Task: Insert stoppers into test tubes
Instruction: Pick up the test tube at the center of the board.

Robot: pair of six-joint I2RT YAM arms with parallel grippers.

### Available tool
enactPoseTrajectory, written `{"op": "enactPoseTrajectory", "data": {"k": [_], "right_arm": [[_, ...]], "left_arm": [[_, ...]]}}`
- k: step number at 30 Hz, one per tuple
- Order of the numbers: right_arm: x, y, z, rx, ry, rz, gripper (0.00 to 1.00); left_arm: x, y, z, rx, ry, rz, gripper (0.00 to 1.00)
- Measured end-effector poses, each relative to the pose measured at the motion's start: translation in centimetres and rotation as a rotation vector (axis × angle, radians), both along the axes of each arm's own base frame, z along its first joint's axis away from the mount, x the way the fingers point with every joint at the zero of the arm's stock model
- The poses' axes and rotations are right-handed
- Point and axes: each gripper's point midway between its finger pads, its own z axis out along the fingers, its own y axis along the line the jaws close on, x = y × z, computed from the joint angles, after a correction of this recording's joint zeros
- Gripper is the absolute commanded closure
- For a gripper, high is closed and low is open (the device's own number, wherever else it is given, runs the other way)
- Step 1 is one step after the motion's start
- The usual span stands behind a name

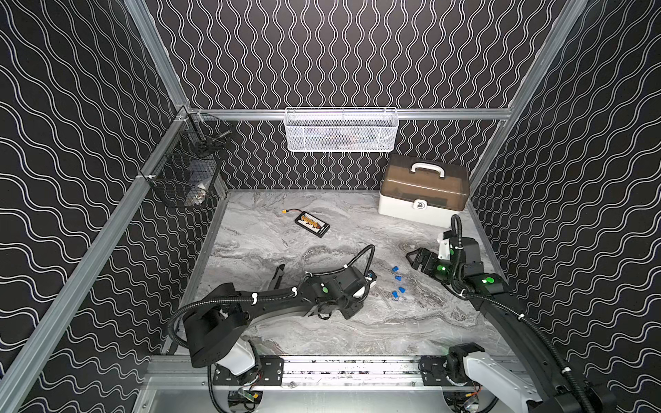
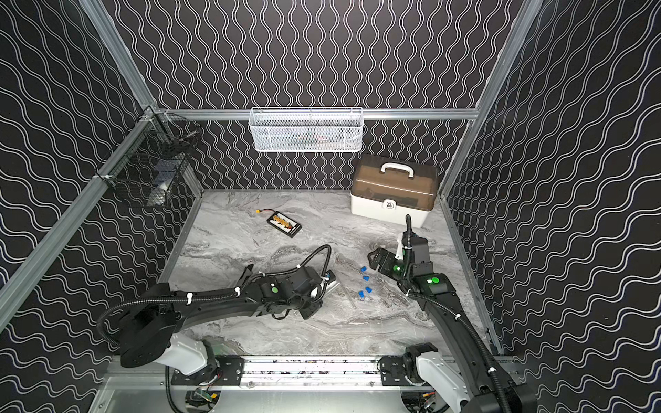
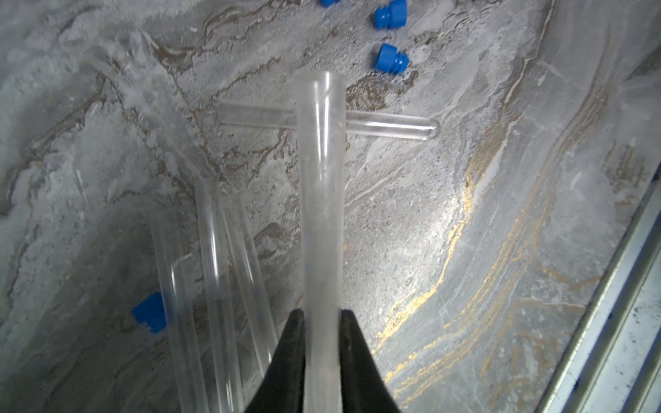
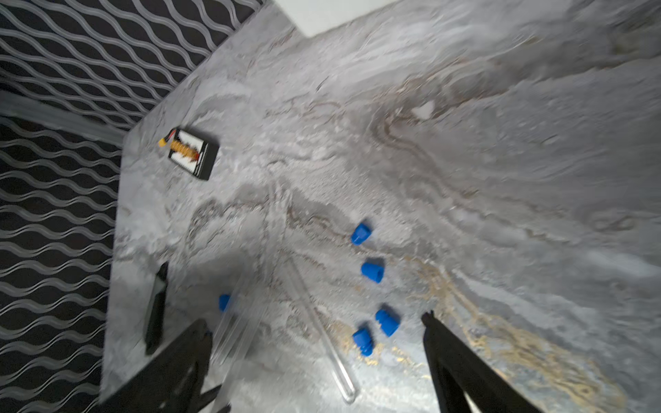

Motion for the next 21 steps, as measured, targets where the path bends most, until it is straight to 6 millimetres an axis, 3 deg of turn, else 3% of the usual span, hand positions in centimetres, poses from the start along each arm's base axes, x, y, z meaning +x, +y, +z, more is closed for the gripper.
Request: {"op": "enactPoseTrajectory", "data": {"k": [7,14,21], "right_arm": [[-3.0,5.1,-0.7,0.194,0.185,0.206,0.16],[-6.0,8.8,-1.1,0.262,0.274,0.364,0.28],[-7.7,10.3,-1.8,0.271,0.328,0.426,0.46]], "left_arm": [[-0.6,-1.1,1.4,-0.063,-0.102,-0.120,0.93],[-1.1,-2.0,2.6,-0.102,-0.170,-0.213,0.94],[-1.4,-2.0,3.4,-0.123,-0.209,-0.246,0.94]]}}
